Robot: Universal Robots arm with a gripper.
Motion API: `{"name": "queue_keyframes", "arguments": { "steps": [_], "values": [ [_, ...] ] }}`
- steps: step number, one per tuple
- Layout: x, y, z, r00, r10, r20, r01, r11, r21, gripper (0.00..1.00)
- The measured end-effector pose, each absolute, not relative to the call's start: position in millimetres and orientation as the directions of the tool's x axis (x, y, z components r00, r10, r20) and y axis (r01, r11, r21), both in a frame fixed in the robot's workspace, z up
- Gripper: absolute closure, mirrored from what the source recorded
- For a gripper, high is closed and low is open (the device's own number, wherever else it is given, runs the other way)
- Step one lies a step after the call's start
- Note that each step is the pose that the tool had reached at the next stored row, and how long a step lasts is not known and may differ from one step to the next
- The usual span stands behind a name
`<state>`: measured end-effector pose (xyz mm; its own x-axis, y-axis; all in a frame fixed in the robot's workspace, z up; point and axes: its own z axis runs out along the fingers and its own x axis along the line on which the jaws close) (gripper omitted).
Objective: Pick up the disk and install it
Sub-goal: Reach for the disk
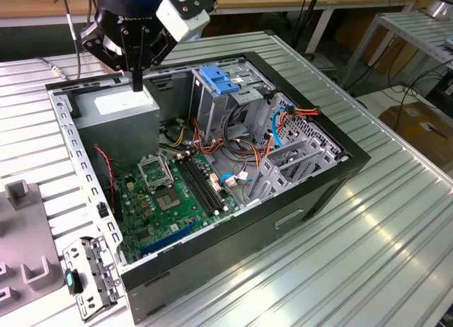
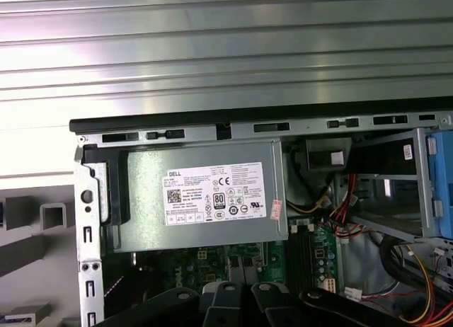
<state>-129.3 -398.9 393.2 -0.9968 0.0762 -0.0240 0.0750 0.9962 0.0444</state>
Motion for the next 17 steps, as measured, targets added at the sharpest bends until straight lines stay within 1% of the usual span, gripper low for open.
{"name": "queue_keyframes", "arguments": {
  "steps": [17],
  "values": [
    [-142.9,-398.9,392.7,-0.997,0.076,-0.017,0.075,0.996,0.044,0.89]
  ]
}}
